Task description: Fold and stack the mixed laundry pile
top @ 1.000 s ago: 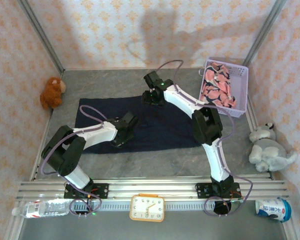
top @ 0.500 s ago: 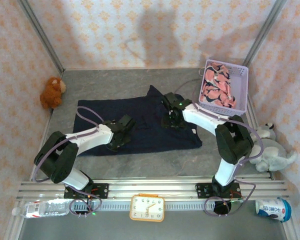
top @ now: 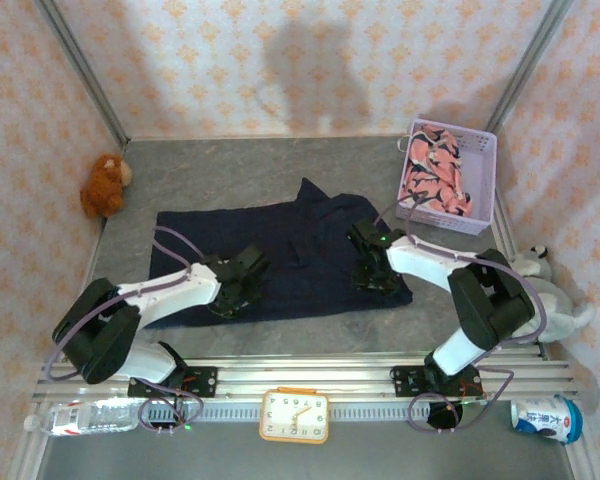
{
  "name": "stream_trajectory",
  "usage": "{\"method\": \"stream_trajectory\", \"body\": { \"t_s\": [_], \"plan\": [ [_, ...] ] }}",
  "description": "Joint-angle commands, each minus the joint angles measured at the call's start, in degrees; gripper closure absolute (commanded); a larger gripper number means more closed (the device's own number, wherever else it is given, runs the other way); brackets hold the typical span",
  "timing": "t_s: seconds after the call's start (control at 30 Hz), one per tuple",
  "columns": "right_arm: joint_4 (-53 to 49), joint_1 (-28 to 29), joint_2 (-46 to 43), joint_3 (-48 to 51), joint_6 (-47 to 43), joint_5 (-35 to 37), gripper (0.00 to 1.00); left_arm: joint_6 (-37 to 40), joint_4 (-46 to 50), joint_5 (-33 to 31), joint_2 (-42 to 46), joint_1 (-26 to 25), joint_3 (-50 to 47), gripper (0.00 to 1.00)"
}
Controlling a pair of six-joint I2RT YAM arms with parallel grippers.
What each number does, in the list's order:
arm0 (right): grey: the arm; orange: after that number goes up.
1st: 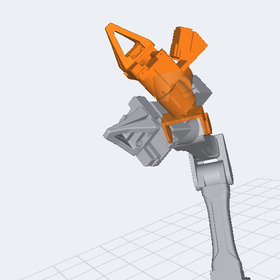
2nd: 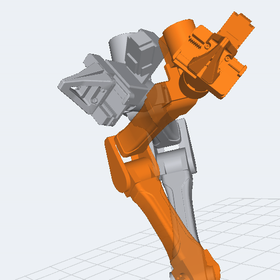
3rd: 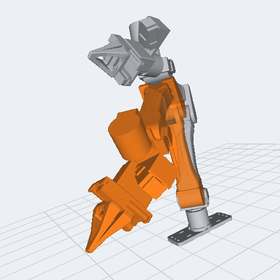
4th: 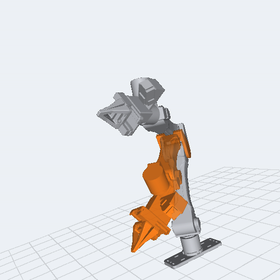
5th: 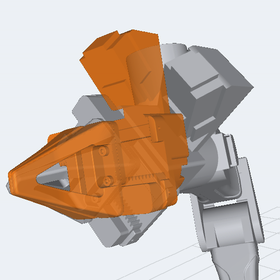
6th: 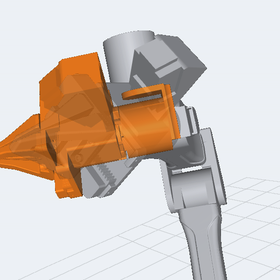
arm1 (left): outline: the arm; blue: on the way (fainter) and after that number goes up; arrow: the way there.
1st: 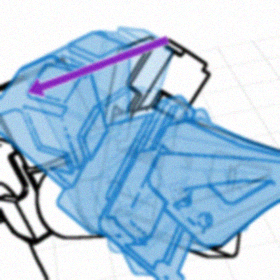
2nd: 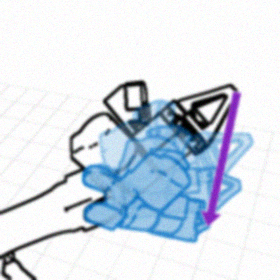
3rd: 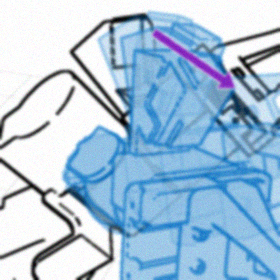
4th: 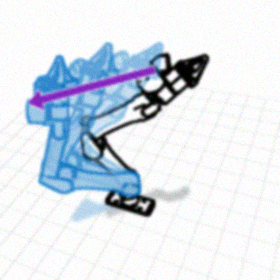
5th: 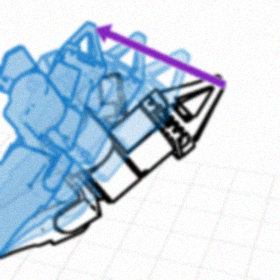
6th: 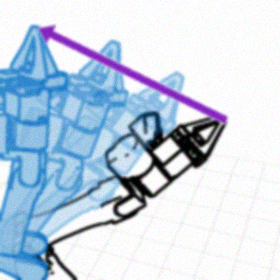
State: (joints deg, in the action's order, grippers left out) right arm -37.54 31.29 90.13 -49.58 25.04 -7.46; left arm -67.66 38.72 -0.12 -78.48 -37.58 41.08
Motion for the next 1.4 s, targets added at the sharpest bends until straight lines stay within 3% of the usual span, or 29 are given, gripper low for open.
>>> {"method": "stream_trajectory", "body": {
  "t_s": [0.0,0.13,0.2,0.27,0.4,0.77,1.03,1.2,1.37],
  "plan": [
    [-3.65,-0.50,-2.77,-1.55,-0.84,2.07,0.37,0.75,11.38,-4.86,4.18,3.52,4.46,0.23],
    [-5.48,-0.51,-4.56,-7.44,-2.88,3.33,0.34,8.93,15.03,-5.67,6.70,14.73,6.92,0.23],
    [-5.19,-0.59,-4.36,-9.39,-3.60,3.72,0.34,12.71,14.69,-5.73,7.36,19.57,6.80,0.31],
    [-4.28,-0.91,-3.34,-10.13,-3.69,3.77,0.36,15.38,13.79,-5.05,6.69,23.11,6.26,0.50],
    [-1.77,-1.49,-0.25,-10.04,-2.41,2.53,0.42,19.02,12.96,-3.72,3.93,27.85,5.00,1.00],
    [3.22,-3.08,6.37,-3.94,1.28,1.83,0.47,24.11,9.41,-8.00,-6.76,38.92,4.78,1.00],
    [3.17,-4.02,6.06,-3.93,-0.32,1.63,0.50,33.54,12.94,-16.16,-21.94,46.80,25.68,1.00],
    [3.16,-4.04,5.54,-3.95,-0.09,1.53,0.51,34.56,13.56,-15.60,-21.60,48.45,33.49,1.00],
    [3.11,-4.04,5.15,-4.36,-0.03,1.27,0.51,33.78,13.44,-9.97,-17.18,48.29,29.11,0.93]
  ]
}}
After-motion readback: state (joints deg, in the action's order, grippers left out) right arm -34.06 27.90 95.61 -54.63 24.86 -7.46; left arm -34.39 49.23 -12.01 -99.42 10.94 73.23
